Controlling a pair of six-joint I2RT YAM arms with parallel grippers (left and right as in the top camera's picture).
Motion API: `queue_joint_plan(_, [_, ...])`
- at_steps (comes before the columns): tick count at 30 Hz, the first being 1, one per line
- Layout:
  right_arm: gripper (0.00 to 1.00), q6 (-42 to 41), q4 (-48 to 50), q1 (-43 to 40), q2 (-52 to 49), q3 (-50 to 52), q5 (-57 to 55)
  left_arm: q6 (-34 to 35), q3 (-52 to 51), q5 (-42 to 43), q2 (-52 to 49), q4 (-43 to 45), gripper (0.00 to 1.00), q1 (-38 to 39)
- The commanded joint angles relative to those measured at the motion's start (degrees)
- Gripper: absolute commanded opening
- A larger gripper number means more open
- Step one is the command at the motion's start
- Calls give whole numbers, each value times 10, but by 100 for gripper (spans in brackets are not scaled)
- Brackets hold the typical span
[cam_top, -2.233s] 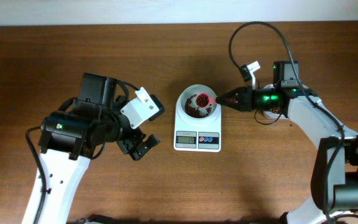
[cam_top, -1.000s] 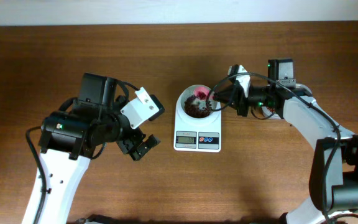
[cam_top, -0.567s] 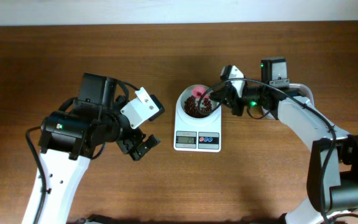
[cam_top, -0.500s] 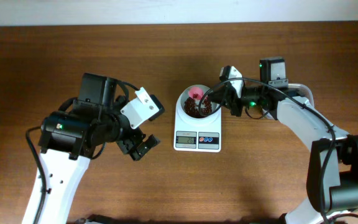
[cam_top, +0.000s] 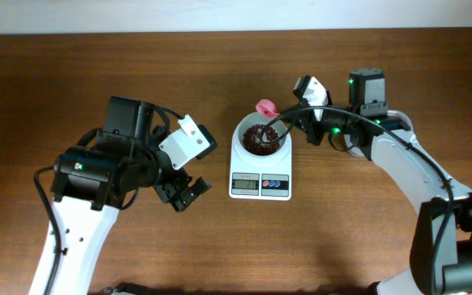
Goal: Scoop and weigh 50g on scale
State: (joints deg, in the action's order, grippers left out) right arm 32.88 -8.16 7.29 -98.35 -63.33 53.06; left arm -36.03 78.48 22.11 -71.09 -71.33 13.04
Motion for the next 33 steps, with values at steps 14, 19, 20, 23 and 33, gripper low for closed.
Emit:
queue_joint_plan(14, [4, -3, -66, 5, 49, 0, -5, -9, -1, 6, 2, 1, 99, -3])
queue_joint_plan(19, [4, -56, -66, 6, 52, 0, -66, -9, -1, 6, 2, 0, 99, -3])
queue_joint_plan(20, [4, -58, -66, 6, 52, 0, -52, -9, -1, 6, 2, 0, 99, -3])
queue_joint_plan(23, [4, -90, -62, 6, 52, 0, -50, -9, -1, 6, 2, 1, 99, -3])
queue_joint_plan(33, [4, -297, -97, -2, 52, 0, 134, -9, -1, 6, 2, 1, 99, -3])
